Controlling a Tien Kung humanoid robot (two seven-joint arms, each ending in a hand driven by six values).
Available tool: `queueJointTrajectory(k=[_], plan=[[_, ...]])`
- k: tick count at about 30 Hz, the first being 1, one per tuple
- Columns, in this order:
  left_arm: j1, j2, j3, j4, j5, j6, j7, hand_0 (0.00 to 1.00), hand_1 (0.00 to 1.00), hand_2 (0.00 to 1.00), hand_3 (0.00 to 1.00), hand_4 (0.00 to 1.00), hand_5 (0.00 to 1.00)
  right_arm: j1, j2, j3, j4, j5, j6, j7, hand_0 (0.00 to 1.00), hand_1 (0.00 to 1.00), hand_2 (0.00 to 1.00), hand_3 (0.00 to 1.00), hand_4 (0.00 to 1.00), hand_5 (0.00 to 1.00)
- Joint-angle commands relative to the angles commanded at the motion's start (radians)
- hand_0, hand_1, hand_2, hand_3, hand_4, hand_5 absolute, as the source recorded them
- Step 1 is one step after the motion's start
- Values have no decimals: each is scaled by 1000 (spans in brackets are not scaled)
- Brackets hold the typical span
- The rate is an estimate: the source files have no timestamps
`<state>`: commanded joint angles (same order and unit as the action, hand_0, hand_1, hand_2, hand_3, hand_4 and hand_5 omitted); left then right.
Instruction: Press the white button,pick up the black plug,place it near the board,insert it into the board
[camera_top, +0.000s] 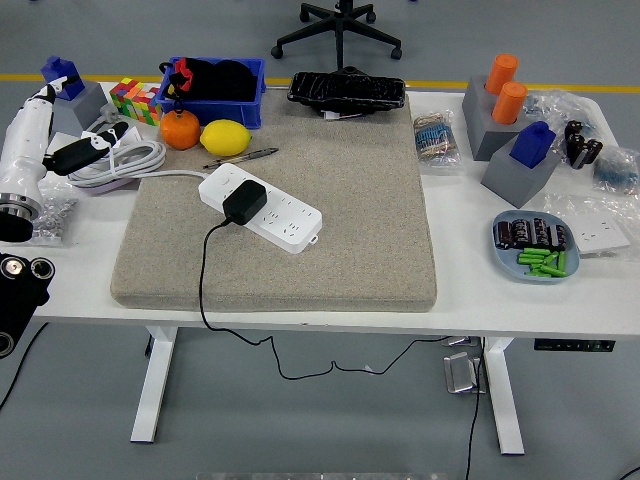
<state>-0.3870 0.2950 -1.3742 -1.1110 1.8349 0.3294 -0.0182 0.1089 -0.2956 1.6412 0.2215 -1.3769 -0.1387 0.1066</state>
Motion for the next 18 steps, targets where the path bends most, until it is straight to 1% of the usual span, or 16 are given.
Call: queueJointTrajectory(k=[11, 18], plan=[[11, -6, -3, -6, 3, -4, 7, 993, 962, 918, 883, 896, 566, -5, -1, 0, -3, -2, 1, -2, 657, 581, 568, 559, 617, 268], [6, -8, 0, -6, 5, -6, 10, 994, 962, 917, 882, 894, 572, -7, -3, 11, -4, -4, 1, -1, 658, 581, 568, 560, 617, 268]])
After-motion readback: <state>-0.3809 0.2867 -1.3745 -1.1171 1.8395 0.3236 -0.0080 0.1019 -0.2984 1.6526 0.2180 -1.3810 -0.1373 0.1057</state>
